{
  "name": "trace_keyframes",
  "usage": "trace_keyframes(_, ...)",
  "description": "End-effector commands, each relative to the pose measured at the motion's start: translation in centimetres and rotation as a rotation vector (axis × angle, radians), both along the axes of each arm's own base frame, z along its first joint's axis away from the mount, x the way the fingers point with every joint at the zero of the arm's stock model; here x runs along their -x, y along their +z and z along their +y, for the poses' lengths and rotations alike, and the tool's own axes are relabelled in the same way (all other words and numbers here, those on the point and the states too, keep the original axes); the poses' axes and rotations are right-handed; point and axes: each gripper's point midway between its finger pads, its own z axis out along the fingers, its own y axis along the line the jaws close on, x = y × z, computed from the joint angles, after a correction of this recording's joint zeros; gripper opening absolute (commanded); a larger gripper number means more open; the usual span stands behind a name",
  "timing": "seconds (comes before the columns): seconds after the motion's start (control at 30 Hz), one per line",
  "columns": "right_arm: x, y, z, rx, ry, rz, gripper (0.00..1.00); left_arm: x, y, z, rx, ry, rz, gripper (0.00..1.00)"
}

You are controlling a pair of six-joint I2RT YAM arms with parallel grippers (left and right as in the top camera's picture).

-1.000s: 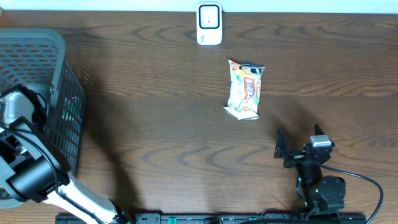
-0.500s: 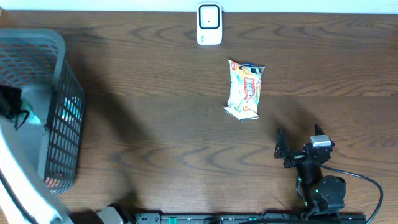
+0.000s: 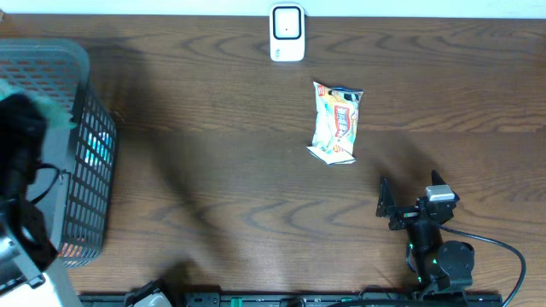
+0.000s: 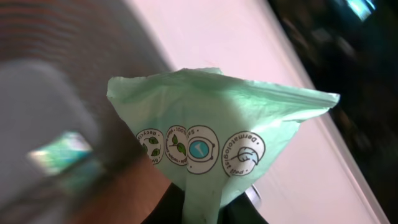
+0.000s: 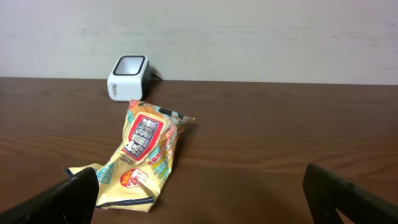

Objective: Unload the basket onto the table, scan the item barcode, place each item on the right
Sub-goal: 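Carry the green wipes pack to the scanner beside the snack bag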

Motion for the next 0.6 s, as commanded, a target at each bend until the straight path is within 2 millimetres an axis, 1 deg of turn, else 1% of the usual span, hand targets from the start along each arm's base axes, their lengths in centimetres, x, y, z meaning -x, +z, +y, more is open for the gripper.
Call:
trace_keyframes(0.0, 0.0, 0.0, 0.2, -0.013, 0.005, 0.001, 0.99, -1.6, 0.7, -5.9, -0.063, -0.298, -0.026, 0.07)
trace_keyframes(0.03, 0.0, 0.0, 0.2, -0.013, 0.005, 0.001, 0.99, -1.9, 0.5, -7.0, -0.087, -0.349, -0.021, 0.07)
trace_keyframes(0.07, 0.0, 0.0, 0.2, -0.013, 0.005, 0.001, 0.99, -2.4, 0.1, -9.0, -0.134, -0.439, -0.011, 0.08)
trace_keyframes(0.17, 0.0, 0.0, 0.2, -0.013, 0.005, 0.001, 0.99, -3.4, -1.3, -13.1, -0.232, -0.631, 0.017, 0.07)
trace_keyframes(0.3, 0.0, 0.0, 0.2, -0.013, 0.005, 0.001, 0.99, -4.8, -4.0, -18.3, -0.306, -0.852, 0.068, 0.07)
trace_keyframes(0.37, 0.0, 0.0, 0.2, -0.013, 0.005, 0.001, 0.99, -5.6, -5.8, -20.8, -0.317, -0.942, 0.107, 0.07)
trace_keyframes(0.43, 0.0, 0.0, 0.2, -0.013, 0.005, 0.001, 0.99, -6.5, -7.9, -22.7, -0.314, -0.993, 0.164, 0.08)
trace_keyframes(0.5, 0.0, 0.0, 0.2, -0.013, 0.005, 0.001, 0.99, -7.5, -10.4, -24.3, -0.323, -1.024, 0.234, 0.07)
trace_keyframes(0.57, 0.0, 0.0, 0.2, -0.013, 0.005, 0.001, 0.99, -8.6, -13.4, -25.8, -0.340, -1.047, 0.313, 0.08)
